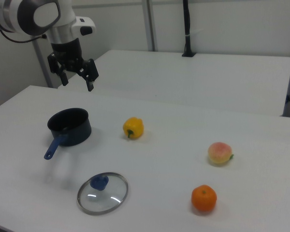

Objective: Close lid
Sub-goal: 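Move the gripper toward the glass lid with the blue knob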

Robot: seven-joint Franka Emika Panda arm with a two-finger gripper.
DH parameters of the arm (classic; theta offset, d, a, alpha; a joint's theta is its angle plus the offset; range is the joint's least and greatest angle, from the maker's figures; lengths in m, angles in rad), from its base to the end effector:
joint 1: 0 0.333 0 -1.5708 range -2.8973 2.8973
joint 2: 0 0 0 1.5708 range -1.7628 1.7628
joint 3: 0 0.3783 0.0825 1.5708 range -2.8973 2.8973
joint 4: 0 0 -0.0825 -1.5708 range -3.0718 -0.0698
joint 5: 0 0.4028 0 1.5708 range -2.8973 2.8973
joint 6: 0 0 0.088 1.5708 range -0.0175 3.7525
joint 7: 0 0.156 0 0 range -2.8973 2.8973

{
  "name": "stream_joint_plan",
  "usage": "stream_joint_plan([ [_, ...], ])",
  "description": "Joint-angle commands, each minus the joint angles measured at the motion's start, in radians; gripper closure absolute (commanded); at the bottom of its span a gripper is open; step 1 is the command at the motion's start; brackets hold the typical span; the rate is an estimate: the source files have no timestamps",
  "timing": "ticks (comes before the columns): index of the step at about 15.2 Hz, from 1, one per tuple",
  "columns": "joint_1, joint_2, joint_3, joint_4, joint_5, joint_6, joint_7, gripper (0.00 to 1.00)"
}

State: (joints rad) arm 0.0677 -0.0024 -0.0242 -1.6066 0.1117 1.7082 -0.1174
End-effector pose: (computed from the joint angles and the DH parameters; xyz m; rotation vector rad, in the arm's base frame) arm 0.5894 0.0415 0.6354 -3.0211 -0.2291 -0.1638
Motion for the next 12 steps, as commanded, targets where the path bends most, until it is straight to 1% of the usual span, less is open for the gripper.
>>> stream_joint_plan([
  [1, 0.020, -0.039, -0.019, -0.024, -0.006, -0.005, -0.018, 0.00],
  [3, 0.021, -0.039, -0.017, -0.026, -0.024, -0.001, -0.019, 0.00],
  [6, 0.021, -0.051, -0.019, -0.032, -0.029, -0.005, -0.027, 0.00],
  [8, 0.021, -0.068, -0.020, -0.041, -0.044, -0.008, -0.030, 0.00],
  [9, 0.021, -0.076, -0.020, -0.056, -0.055, -0.016, -0.031, 0.00],
  [12, 0.030, -0.136, -0.028, -0.153, -0.090, -0.022, -0.074, 0.00],
])
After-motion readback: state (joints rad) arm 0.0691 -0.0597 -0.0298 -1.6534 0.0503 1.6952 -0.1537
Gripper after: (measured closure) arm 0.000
